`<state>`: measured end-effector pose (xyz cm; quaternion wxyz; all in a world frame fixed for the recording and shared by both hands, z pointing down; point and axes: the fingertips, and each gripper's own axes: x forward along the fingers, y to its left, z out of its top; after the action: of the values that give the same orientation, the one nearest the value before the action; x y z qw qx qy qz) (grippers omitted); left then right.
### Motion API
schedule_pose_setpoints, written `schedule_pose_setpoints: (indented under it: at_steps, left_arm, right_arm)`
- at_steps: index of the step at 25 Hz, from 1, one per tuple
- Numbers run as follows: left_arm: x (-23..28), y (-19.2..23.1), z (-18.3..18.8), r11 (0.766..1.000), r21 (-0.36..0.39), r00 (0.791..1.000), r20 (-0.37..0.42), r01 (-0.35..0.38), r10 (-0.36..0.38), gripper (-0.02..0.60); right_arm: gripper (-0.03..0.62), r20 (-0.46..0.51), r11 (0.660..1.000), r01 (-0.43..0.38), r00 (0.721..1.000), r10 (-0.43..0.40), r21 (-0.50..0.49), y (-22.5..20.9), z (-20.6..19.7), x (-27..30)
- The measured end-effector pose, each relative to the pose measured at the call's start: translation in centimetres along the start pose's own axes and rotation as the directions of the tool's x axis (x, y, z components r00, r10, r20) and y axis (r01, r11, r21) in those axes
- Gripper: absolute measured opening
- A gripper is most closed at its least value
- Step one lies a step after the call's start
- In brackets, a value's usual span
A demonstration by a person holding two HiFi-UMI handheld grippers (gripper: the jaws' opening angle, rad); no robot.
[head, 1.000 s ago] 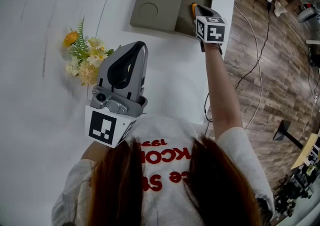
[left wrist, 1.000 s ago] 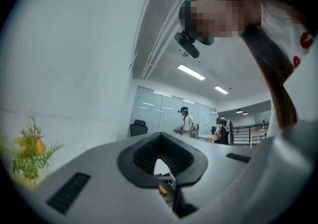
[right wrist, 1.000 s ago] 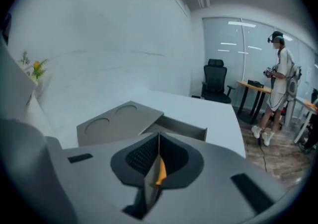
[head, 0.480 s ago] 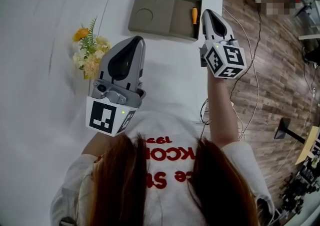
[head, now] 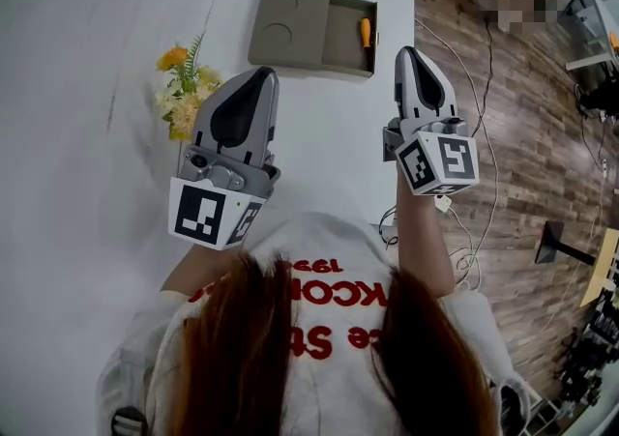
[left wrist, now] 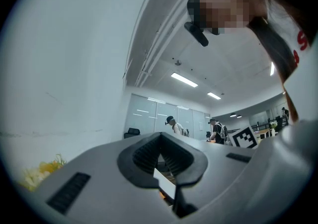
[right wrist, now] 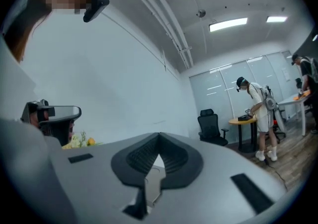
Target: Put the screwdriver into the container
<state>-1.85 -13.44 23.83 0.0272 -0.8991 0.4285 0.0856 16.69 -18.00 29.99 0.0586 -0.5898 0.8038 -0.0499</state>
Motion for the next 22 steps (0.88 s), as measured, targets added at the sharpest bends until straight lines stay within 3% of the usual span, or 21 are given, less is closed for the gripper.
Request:
schedule_pose_setpoints:
  at_steps: [5,10,22]
  left_arm:
    - [-0.4,0.9,-0.3,1.0,0.009,1.0,0.003,-0.014,0.014,0.006]
    - [-0.3,1.1,-0.2,0.999,0.027,1.0,-0.004,-0.017,0.017,0.006]
    - [-0.2,1.4,-0.5,1.0,0.026,1.0,-0.012,-0.014,0.014,0.006]
  right_arm:
    - [0.005,-0.001,0.999,0.021,1.0,-0.021,-0.034,1.0,0.4,-2.2]
    - [0.005,0.001,0.999,0.038,0.999,-0.038,-0.006,0.9,0.8,-4.0]
    - [0.003,0.018,1.0,-0.011,1.0,0.012,-0.024,3.2,2.5,-4.5]
